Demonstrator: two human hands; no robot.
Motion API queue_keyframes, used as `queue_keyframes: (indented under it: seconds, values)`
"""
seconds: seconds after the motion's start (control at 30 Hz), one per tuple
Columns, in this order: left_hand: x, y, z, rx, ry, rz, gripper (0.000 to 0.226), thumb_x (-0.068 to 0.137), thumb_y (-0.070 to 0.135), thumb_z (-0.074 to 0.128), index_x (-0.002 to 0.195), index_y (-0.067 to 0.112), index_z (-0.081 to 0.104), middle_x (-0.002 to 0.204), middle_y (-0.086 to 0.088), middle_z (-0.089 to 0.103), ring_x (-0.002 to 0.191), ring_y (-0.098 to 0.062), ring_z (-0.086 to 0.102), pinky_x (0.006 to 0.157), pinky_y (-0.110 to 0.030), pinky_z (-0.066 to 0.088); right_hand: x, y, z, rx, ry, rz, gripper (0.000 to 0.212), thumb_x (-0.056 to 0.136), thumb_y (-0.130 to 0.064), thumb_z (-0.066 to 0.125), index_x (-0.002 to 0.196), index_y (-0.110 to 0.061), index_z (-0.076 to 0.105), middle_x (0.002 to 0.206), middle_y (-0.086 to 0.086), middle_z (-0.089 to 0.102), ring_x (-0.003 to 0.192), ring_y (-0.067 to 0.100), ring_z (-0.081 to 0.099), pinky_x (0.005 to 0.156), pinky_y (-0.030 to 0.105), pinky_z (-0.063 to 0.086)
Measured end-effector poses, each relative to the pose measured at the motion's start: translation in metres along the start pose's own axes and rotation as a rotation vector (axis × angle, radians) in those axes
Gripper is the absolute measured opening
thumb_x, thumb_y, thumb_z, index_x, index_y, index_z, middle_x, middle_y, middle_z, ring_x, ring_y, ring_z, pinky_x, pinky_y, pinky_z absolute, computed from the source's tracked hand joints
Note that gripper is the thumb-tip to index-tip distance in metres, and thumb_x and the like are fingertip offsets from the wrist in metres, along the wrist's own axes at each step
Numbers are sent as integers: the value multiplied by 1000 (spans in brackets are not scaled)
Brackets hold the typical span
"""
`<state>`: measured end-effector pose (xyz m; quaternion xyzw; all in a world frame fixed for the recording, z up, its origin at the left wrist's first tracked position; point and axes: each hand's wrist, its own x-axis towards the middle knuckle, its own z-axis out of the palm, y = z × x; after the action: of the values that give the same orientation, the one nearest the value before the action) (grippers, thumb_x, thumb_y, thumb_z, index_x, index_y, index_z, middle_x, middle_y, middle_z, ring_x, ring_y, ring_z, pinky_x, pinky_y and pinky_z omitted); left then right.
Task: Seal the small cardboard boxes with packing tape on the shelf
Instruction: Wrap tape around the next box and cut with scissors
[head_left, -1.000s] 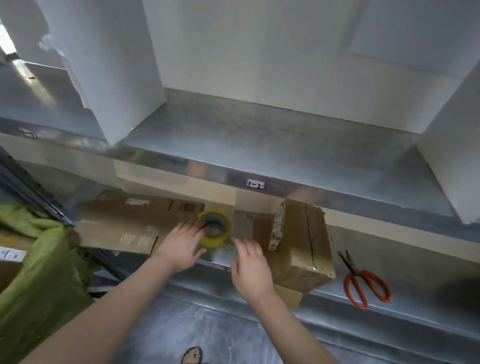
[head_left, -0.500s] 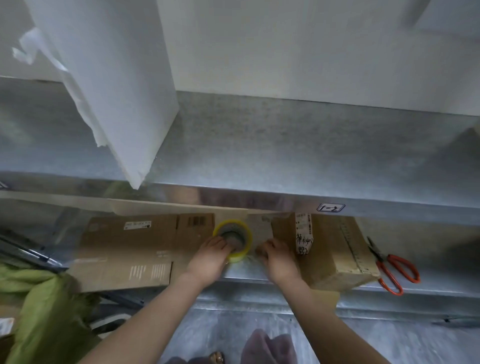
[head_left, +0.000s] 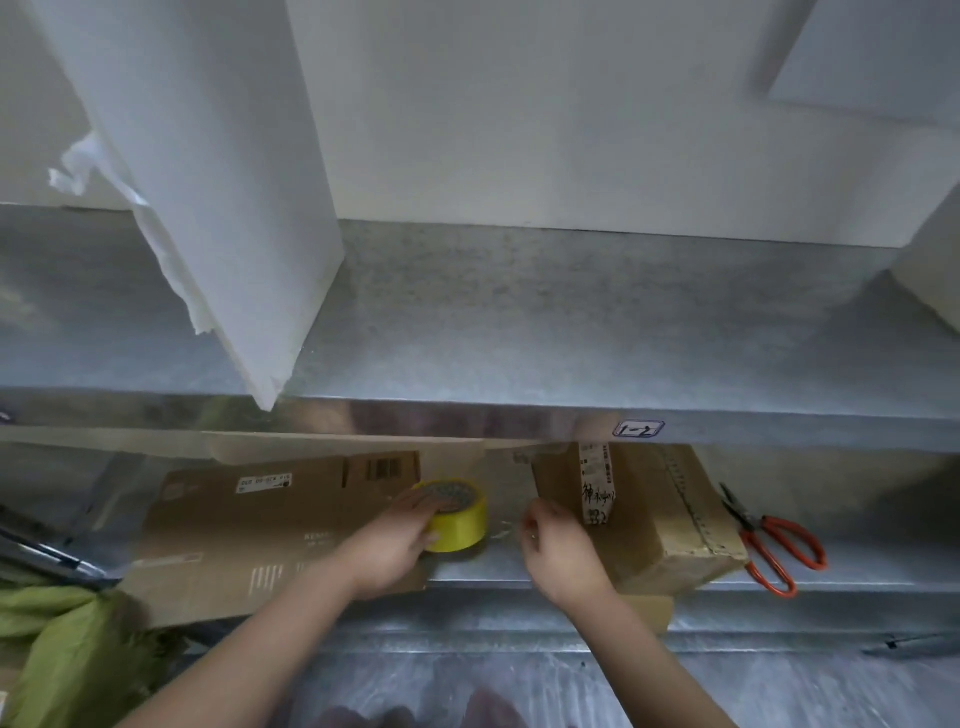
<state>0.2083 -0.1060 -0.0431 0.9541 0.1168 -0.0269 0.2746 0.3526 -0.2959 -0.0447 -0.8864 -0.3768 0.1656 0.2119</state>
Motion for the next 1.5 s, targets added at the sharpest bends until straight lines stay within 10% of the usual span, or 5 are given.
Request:
queue_keyframes:
  seconds: [0.43, 0.63, 1.0, 1.23, 1.5]
  values:
    - [-44, 129, -24, -93, 107, 99, 50, 85, 36, 71, 126, 30, 42, 118, 24, 41, 112, -1, 40, 98, -12, 29, -71, 30, -99, 264, 0, 49, 20, 80, -34, 78, 73, -33, 59, 61, -11, 57, 56, -4, 51, 57, 8, 38]
    - [-36, 198, -8, -128, 233, 22, 50, 68, 58, 77, 111, 45, 54, 108, 28, 57, 103, 10, 49, 84, -6, 36, -99, 78, -153, 680, -170, 149, 14, 81, -15, 79, 74, -9, 69, 57, -7, 67, 53, -1, 63, 54, 9, 46]
    - [-5, 257, 17, 276, 293, -123, 59, 73, 59, 71, 126, 41, 53, 113, 21, 53, 104, -4, 52, 88, -28, 37, -132, 147, -215, 619, -11, -117, 15, 85, -28, 73, 71, -25, 67, 67, -3, 65, 60, 0, 56, 58, 11, 43]
    - [1, 264, 19, -139, 148, -104, 46, 72, 49, 79, 111, 39, 57, 113, 27, 52, 105, 13, 46, 84, -8, 32, -122, 167, -220, 613, 75, -31, 22, 87, -24, 71, 67, -29, 63, 61, -8, 61, 56, 4, 53, 58, 15, 41]
    - [28, 254, 11, 241, 211, -201, 51, 69, 58, 75, 109, 38, 49, 110, 20, 54, 102, -9, 56, 83, -29, 43, -124, 162, -223, 522, 165, -108, 15, 84, -28, 73, 71, -27, 65, 67, -7, 65, 63, 4, 57, 62, 19, 46]
